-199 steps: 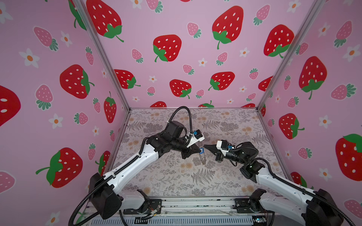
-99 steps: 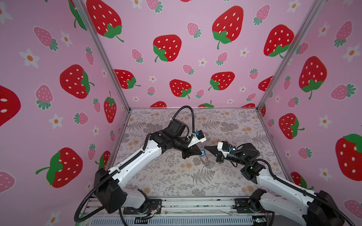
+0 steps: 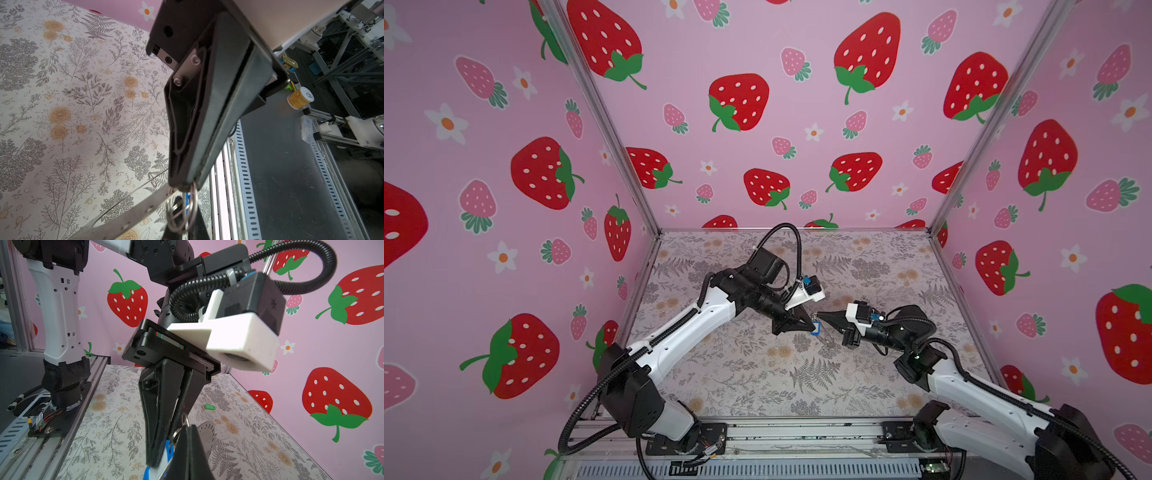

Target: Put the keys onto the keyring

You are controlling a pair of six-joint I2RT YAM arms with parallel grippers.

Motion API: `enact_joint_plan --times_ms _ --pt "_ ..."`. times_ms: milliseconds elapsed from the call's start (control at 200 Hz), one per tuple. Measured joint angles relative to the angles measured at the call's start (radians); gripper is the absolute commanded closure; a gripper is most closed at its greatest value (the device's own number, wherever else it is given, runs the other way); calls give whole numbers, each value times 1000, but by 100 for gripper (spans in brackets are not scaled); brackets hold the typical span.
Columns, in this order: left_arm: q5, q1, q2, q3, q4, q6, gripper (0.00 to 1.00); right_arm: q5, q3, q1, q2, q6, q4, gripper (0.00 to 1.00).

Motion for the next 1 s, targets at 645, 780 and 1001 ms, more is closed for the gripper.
enact_joint_plan --times_ms 645,780,1001 --pt "-94 23 -132 -77 73 -21 69 0 -19 -6 -13 -1 0 100" --pt "-120 33 -203 -123 161 -37 69 0 -21 -6 -13 -2 0 100" --pt "-114 34 -224 -160 268 -57 69 -19 -21 -6 -12 -2 0 100"
